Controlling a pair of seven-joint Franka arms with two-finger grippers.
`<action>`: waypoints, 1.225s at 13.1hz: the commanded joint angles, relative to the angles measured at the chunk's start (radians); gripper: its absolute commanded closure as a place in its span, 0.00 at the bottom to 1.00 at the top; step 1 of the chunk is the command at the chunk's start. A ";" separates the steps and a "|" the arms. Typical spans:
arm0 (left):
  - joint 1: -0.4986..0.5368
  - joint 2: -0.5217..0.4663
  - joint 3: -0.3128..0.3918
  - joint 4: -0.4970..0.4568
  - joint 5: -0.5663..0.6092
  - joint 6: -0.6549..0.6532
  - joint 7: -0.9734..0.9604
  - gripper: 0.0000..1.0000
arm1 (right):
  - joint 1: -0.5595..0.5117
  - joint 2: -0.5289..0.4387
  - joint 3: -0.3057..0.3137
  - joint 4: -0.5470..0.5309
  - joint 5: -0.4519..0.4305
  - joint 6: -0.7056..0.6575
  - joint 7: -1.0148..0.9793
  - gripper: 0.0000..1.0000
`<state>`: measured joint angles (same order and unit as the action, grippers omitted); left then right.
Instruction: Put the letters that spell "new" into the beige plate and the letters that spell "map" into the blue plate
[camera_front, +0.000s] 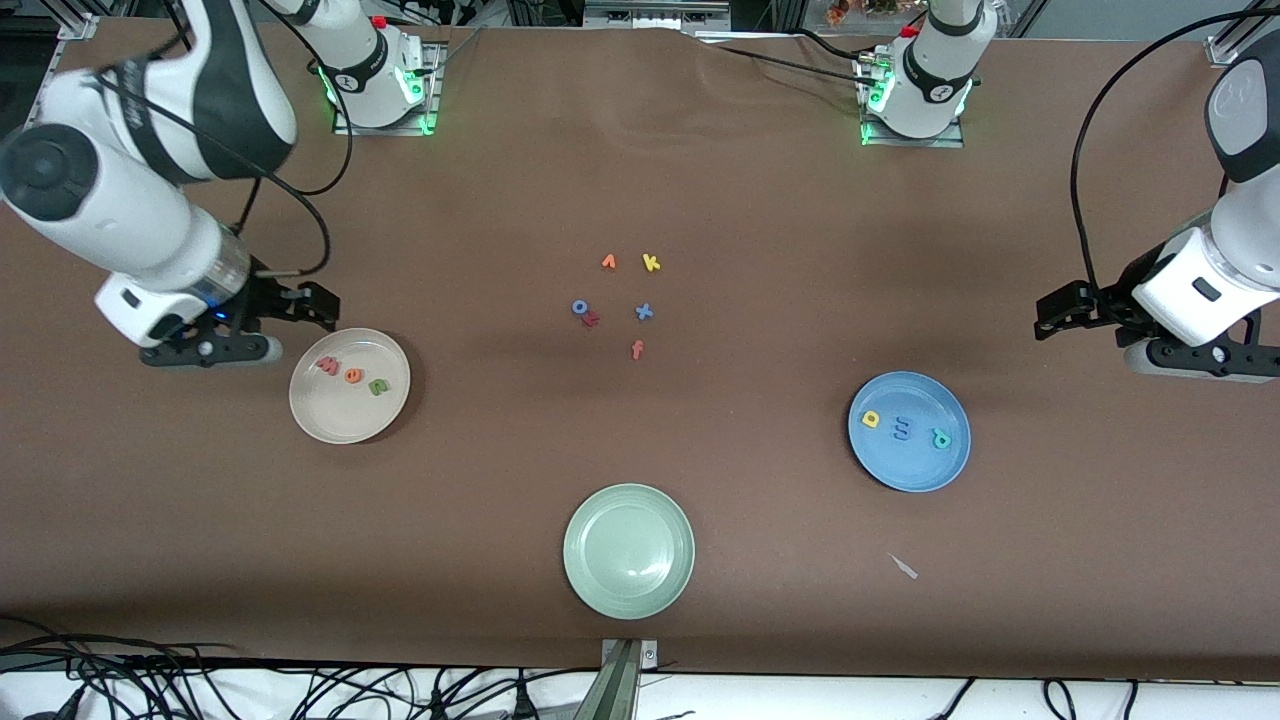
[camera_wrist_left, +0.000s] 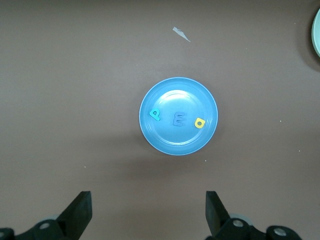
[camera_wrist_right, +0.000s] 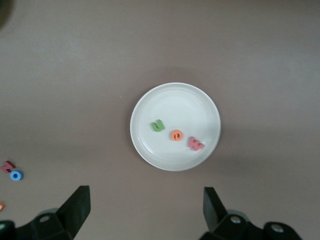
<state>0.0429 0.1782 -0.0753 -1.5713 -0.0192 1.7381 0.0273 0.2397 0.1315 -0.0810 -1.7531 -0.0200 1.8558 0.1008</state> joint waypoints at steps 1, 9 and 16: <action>-0.004 0.015 0.003 0.034 -0.006 -0.012 0.013 0.00 | -0.034 -0.067 -0.016 0.013 0.014 -0.078 -0.021 0.00; -0.003 0.011 -0.003 0.048 0.044 -0.020 0.005 0.00 | -0.085 -0.049 -0.013 0.144 0.015 -0.196 -0.075 0.00; -0.006 0.012 -0.004 0.048 0.044 -0.020 0.005 0.00 | -0.088 -0.038 -0.016 0.149 0.009 -0.196 -0.075 0.00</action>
<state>0.0401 0.1797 -0.0775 -1.5507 -0.0011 1.7371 0.0273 0.1588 0.0807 -0.0966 -1.6385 -0.0200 1.6872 0.0420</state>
